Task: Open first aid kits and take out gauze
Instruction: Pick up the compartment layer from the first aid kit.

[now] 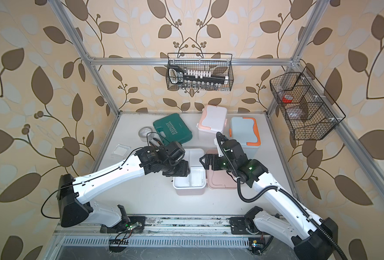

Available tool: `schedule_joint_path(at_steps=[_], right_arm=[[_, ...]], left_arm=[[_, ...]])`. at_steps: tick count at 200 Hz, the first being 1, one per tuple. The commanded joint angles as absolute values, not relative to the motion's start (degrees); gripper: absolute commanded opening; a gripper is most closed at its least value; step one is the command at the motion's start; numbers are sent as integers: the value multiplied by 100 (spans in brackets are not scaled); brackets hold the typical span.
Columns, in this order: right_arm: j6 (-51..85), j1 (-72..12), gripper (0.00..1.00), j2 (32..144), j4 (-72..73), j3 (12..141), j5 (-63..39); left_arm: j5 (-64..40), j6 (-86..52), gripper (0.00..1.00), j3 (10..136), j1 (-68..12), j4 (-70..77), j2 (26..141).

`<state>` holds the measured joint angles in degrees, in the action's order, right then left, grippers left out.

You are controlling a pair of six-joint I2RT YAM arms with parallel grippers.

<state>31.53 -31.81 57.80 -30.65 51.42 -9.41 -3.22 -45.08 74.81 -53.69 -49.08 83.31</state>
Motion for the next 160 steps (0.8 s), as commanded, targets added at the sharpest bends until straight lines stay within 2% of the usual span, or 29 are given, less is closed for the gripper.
schedule_joint_path(at_steps=[1,53,75,135,160], right_arm=[[3197,-3173,99,5708,-3160,5020,-854],[3213,-3163,98,5741,-3149,4962,-920],[3212,-3160,98,5753,-3142,4951,-945],[3211,-3155,98,5753,-3160,4953,-975],[3216,-3148,98,5752,-3154,4949,-1001]], left_arm=[[-365,-4414,57,7776,-5423,-4864,8649],[-381,-4396,46,7788,-5423,-4773,9049],[-387,-4406,36,7770,-5423,-4699,9118],[-461,-4414,26,7735,-5423,-4623,9240],[-426,-4430,14,7734,-5427,-4649,9168]])
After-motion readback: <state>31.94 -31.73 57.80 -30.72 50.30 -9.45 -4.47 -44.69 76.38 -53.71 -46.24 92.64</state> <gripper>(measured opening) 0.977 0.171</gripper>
